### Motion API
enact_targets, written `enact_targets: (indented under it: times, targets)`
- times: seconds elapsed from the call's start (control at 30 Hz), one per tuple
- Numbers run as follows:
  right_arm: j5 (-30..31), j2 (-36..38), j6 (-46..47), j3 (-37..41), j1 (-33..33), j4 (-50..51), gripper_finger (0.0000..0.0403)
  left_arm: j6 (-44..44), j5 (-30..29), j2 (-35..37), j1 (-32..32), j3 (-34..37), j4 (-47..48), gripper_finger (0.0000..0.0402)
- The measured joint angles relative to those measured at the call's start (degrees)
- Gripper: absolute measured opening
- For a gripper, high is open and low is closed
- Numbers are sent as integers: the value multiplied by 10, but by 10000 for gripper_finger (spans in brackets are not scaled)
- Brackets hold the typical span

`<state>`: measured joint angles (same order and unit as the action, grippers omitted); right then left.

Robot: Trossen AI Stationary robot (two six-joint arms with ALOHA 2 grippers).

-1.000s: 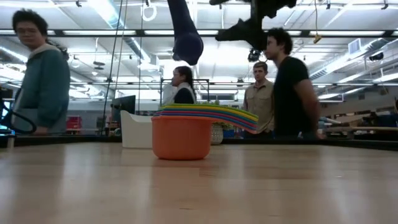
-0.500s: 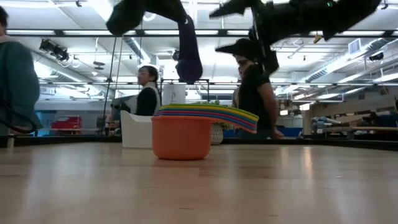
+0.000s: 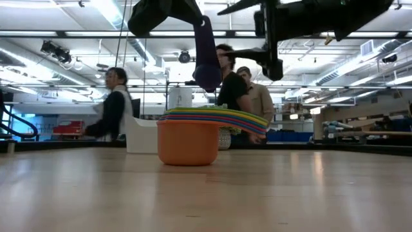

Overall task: Nest measuring cups in basket
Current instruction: Stack the blue measuring cup on top of the green measuring cup

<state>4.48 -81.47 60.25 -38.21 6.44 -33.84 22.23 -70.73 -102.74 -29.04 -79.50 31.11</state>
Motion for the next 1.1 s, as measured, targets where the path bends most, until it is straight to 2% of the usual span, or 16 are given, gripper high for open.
enact_targets:
  times: [0.13, 0.27, 0.43, 0.5, 0.73, 0.9, 0.97, 1.1]
  targets:
    - [10, 0, -145, -53, 13, 136, 307, -4, 0, 0, 0, 0, 0, 7]
    - [56, 0, -299, -114, 29, 280, 307, -23, 25, 0, 0, 0, 0, 7]
    - [125, 0, -531, -134, 53, 294, 307, -45, 42, 0, 0, 0, 0, 7]
    - [137, 0, -587, -133, 60, 289, 307, -45, 40, 0, 0, 0, -2, 7]
    - [196, 0, -620, -133, 73, 290, 307, -45, 22, 0, 3, 0, -24, 7]
    - [180, 0, -441, -132, 72, 308, 307, -18, -2, 0, 3, 0, -31, 7]
    - [180, 0, -416, -123, 69, 311, 307, -16, -2, 0, 3, 0, -31, 7]
    - [186, 0, -511, -115, 68, 329, 307, -16, 3, 0, 2, 0, -33, 7]
